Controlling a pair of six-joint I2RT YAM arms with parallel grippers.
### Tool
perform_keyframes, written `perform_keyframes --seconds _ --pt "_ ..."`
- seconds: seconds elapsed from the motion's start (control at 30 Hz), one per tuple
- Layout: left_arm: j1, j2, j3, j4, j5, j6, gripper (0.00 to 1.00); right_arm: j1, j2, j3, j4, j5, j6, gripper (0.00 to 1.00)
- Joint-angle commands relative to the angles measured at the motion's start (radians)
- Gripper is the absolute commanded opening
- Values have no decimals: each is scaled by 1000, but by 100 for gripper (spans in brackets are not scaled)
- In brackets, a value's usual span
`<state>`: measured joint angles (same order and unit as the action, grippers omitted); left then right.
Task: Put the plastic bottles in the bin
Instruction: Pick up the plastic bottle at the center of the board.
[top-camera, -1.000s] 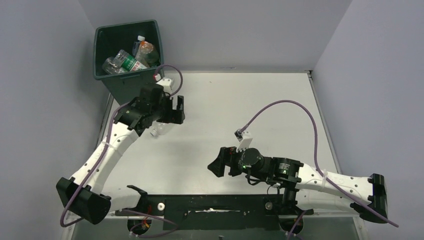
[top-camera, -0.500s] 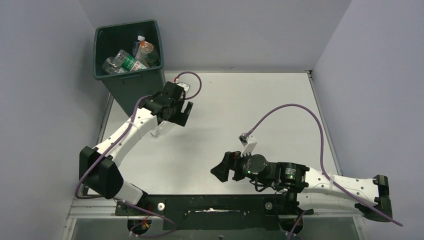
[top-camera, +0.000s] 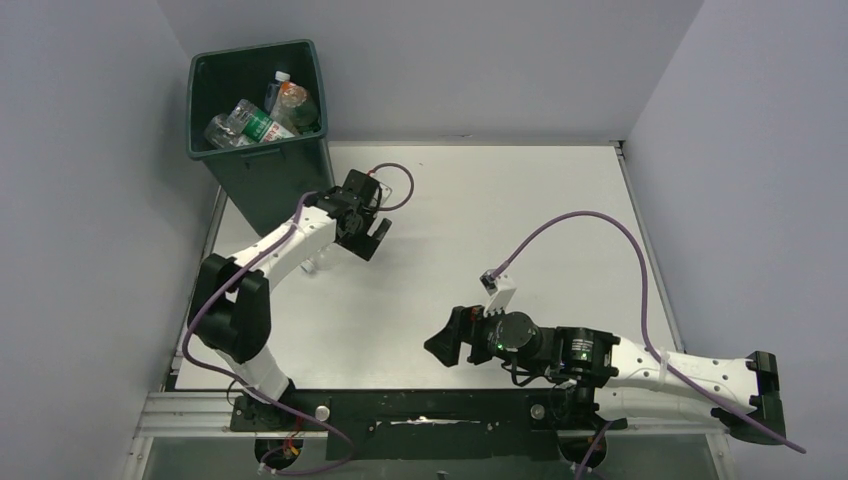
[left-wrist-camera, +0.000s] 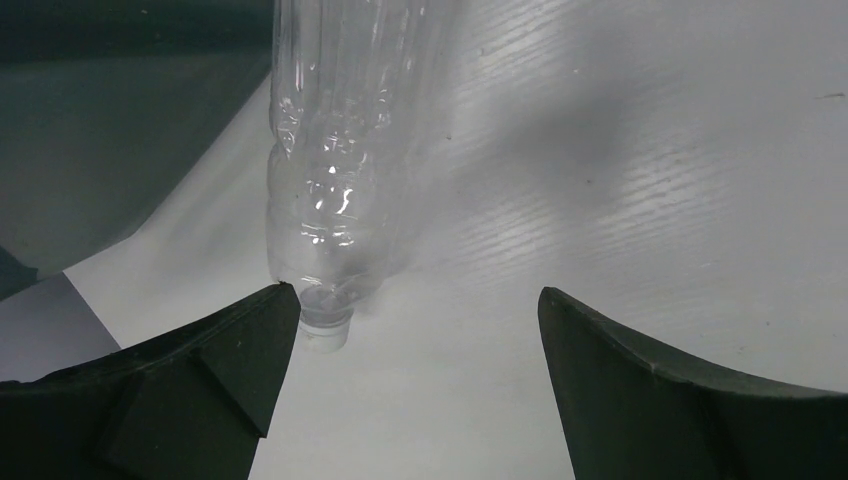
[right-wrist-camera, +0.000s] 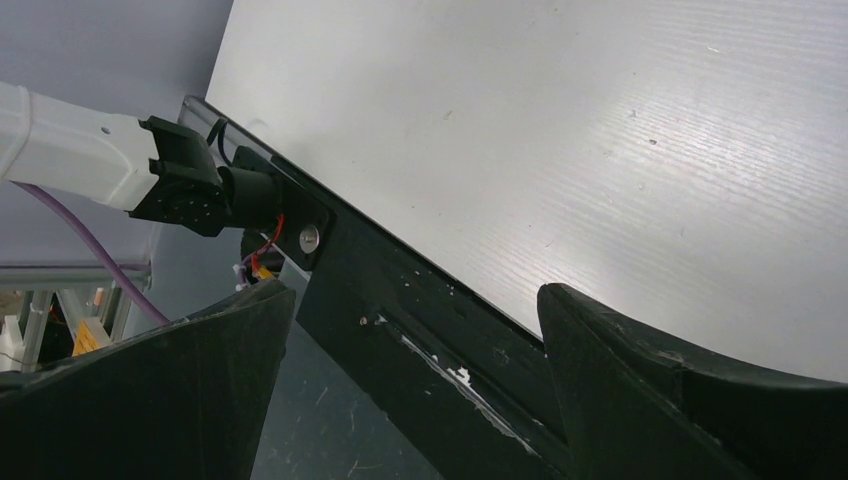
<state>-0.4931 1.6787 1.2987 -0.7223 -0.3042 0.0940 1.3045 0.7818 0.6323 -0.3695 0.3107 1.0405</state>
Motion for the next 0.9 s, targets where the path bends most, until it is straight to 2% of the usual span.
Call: perform_keyframes --seconds 0.0,0.3,0.87 --pt "68 24 15 118 29 67 92 10 -19 -4 27 32 20 98" --pt "159 121 69 145 56 109 92 10 0 3 23 34 22 98" --pt "160 224 56 165 159 101 91 7 51 16 31 34 31 98"
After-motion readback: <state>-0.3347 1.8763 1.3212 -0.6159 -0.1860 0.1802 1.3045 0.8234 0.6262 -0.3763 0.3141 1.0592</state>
